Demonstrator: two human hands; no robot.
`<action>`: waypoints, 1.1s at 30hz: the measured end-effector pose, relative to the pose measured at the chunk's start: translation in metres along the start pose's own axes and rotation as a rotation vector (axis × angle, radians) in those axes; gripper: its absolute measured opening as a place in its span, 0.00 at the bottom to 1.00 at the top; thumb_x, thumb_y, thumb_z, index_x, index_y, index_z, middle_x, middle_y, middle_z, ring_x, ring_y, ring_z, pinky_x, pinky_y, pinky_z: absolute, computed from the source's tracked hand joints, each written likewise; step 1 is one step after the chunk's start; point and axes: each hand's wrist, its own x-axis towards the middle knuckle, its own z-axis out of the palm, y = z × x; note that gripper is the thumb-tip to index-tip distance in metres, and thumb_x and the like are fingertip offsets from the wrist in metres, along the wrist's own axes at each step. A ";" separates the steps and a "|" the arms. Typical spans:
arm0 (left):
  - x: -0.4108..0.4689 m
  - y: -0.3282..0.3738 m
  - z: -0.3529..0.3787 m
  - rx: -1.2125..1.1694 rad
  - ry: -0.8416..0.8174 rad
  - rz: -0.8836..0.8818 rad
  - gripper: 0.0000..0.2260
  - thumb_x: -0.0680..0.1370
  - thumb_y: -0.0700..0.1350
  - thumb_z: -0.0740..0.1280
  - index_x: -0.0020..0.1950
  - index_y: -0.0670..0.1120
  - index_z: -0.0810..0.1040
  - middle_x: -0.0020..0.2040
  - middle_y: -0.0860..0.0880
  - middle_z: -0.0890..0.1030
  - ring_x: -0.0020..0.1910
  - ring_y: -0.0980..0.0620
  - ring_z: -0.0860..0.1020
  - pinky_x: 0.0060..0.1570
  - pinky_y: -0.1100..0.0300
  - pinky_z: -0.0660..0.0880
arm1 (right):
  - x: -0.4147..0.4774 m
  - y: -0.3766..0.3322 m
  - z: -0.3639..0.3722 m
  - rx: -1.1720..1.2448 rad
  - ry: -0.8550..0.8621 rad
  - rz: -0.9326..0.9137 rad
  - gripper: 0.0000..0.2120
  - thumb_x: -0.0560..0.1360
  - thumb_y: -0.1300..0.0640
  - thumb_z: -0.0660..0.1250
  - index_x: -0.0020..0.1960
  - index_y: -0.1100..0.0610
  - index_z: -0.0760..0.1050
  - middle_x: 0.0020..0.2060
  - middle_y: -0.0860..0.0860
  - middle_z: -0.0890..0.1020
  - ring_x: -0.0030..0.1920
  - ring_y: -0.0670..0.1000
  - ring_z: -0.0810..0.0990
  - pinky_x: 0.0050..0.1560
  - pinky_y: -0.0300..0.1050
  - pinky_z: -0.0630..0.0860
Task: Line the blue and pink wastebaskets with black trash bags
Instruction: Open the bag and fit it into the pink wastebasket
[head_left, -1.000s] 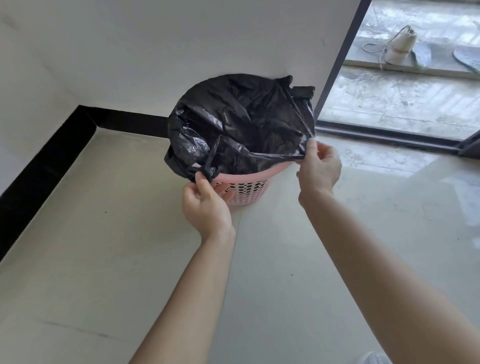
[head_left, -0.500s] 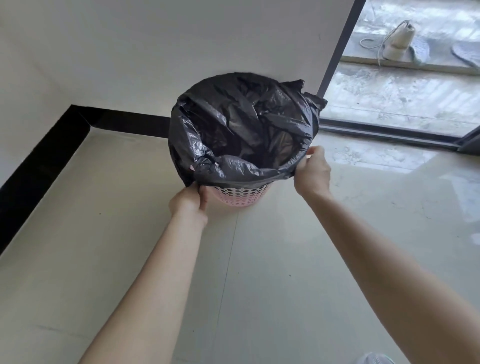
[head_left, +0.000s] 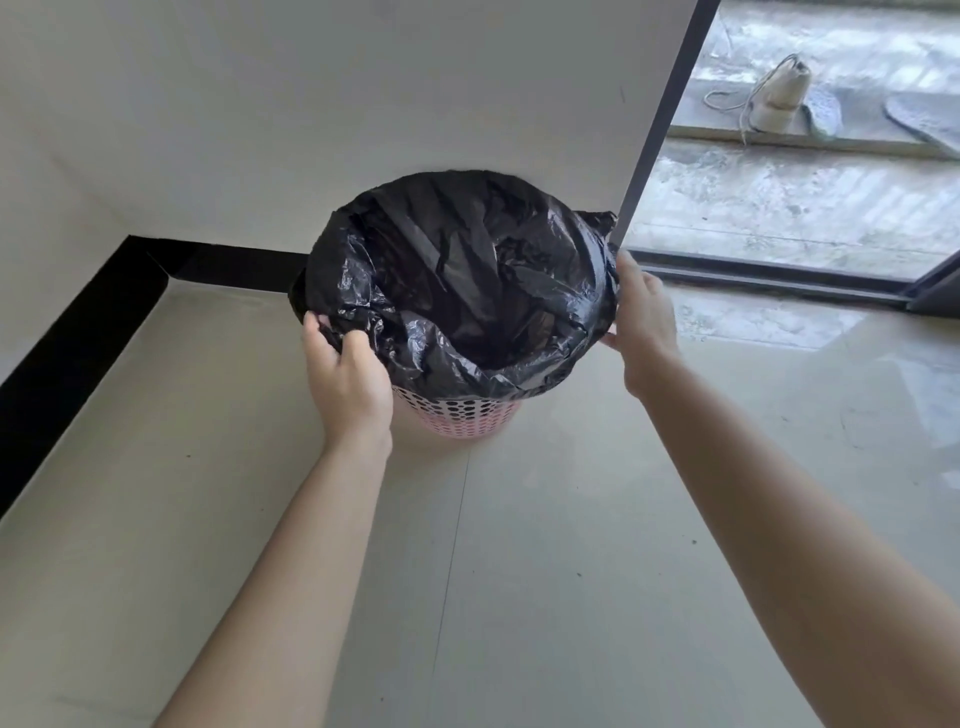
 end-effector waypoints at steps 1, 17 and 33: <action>0.003 -0.001 0.000 -0.045 -0.006 -0.022 0.23 0.75 0.41 0.57 0.70 0.47 0.71 0.66 0.48 0.77 0.64 0.49 0.75 0.65 0.56 0.71 | 0.000 -0.002 0.003 -0.058 0.035 -0.082 0.18 0.74 0.37 0.63 0.50 0.50 0.79 0.48 0.49 0.84 0.51 0.50 0.82 0.51 0.49 0.79; 0.019 0.007 -0.034 0.200 0.215 0.136 0.31 0.73 0.64 0.60 0.69 0.46 0.69 0.68 0.52 0.69 0.70 0.48 0.65 0.69 0.47 0.65 | 0.016 -0.029 0.010 -0.271 0.317 -0.359 0.14 0.78 0.51 0.62 0.63 0.49 0.73 0.56 0.49 0.75 0.48 0.41 0.75 0.56 0.42 0.74; 0.011 -0.002 -0.006 0.480 -0.220 0.247 0.30 0.75 0.36 0.58 0.76 0.47 0.58 0.78 0.44 0.50 0.74 0.53 0.57 0.66 0.73 0.53 | -0.007 -0.052 0.076 -1.230 -0.489 -0.722 0.25 0.75 0.56 0.65 0.73 0.52 0.68 0.63 0.57 0.76 0.62 0.58 0.75 0.61 0.48 0.72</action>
